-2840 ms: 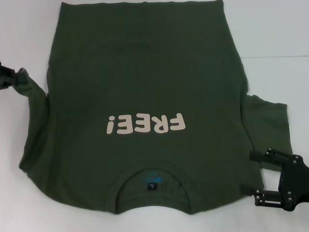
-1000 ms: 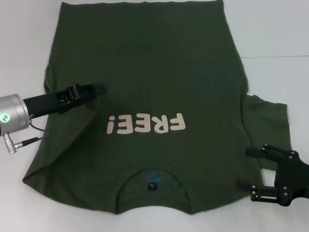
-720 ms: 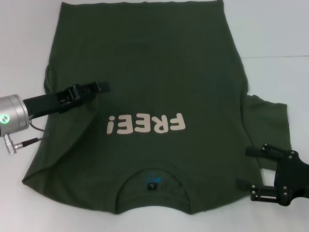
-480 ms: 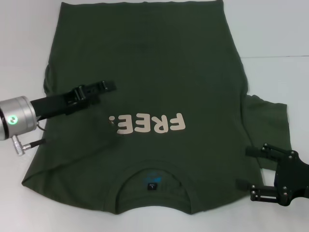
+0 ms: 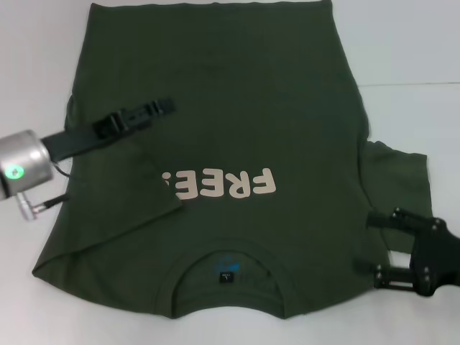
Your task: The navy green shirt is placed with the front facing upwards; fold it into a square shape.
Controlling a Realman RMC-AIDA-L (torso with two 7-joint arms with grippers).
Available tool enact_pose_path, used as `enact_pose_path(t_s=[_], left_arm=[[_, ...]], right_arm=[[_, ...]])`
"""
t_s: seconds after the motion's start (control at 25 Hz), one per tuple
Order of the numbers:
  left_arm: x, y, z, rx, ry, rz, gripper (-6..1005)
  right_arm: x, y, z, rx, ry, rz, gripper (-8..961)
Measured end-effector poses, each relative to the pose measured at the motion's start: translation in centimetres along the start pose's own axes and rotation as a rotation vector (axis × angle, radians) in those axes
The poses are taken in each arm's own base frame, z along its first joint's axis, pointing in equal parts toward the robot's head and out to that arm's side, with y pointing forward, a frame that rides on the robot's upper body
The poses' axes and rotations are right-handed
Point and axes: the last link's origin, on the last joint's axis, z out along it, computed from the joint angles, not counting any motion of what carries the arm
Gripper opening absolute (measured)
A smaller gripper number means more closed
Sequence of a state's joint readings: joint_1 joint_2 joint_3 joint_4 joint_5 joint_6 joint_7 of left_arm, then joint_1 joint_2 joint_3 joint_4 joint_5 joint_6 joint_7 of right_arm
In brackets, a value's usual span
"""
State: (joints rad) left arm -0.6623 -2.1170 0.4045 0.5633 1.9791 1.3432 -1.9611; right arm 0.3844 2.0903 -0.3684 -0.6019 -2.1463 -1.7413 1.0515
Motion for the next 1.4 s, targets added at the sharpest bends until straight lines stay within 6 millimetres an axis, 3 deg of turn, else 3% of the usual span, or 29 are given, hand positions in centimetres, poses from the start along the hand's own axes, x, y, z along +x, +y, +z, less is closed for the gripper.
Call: enact_pose_path(t_s=[0.08,0.28,0.48,0.68,1.0,1.4], left_arm=[[0.7,1.0,-2.4,-0.085,0.040,0.087,893],[0.7,1.6,-5.2,-0.132,0.046,0.178,890],[-0.5,2.3,-7.4,-0.174,-0.056,0.333,889],[-2.7,1.8,-9.1,-0.166,-0.214,0.526,888],[-5.0,0.0,-11.2,-0.082,-0.346,0.744,890],[-5.8,-0.9,-11.3,-0.042,-0.363,0.793,891]], right_arm=[[-0.7,-0.5,-0.2,0.015,-0.014,0.071,900],[-3.4,-2.6,-0.8,0.033,0.022,0.308,900],[-7.2,-4.8,-0.8,0.032,0.122,0.549,899],[-10.4,-6.8,-0.9,0.056,0.182,0.756,899],[-11.1,-10.2,-0.8,0.330,0.339,0.961,898],[-12.1,-12.4,-1.7,0.605,0.478,0.981,901]])
